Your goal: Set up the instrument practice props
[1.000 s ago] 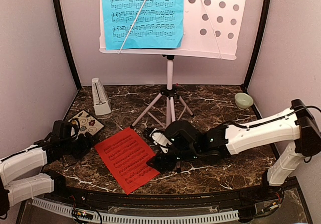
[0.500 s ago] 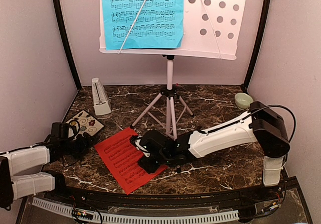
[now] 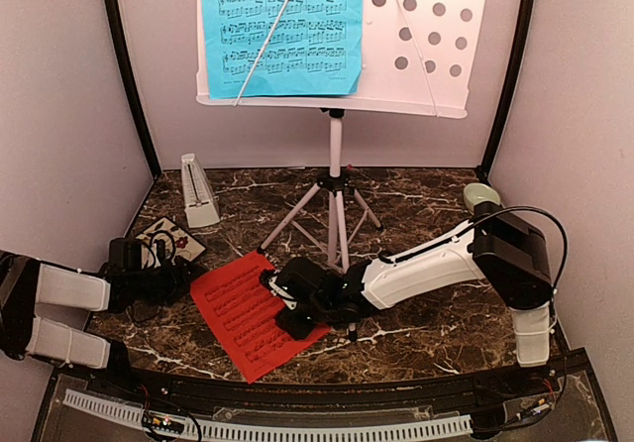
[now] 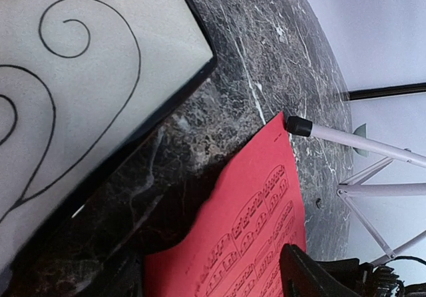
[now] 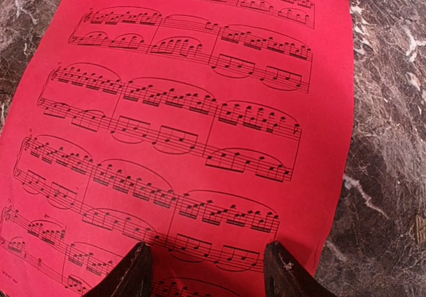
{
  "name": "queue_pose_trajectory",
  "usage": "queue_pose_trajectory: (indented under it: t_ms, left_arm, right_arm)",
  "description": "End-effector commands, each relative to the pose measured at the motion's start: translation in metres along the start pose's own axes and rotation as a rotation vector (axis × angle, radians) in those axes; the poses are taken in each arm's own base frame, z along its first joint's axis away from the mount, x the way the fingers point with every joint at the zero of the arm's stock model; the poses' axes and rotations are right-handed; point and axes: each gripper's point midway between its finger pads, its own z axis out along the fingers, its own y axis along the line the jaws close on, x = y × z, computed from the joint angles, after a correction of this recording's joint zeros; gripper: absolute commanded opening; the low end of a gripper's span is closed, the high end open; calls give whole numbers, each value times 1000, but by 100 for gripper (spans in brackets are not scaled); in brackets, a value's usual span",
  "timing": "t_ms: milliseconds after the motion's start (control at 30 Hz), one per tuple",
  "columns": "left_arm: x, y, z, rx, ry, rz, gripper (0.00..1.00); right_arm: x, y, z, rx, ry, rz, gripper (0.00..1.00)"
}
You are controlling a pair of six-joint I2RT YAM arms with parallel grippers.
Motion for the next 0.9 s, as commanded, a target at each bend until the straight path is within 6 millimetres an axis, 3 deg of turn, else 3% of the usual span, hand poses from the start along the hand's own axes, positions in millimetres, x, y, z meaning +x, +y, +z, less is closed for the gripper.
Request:
queue_pose_trajectory:
  t_ms: [0,267,500,600,867]
  left_arm:
    - [19,-5,3,82,74,-20,71]
    - [25,-26,4,153,112,14,70]
    - [35,-27,0,148,101,16,68]
    - [30,-22,-1,104,77,24,56]
    - [23,-3,-2,-46,63,19,3]
  right_arm:
    - [15,6,12,-45,34,-4,57]
    - [16,7,17,-57,40,-4,57]
    - [13,10,18,-67,37,-4,56]
    - [9,14,14,-91,29,-5,57]
    - [-22,32,-21,-203,-85,13,62]
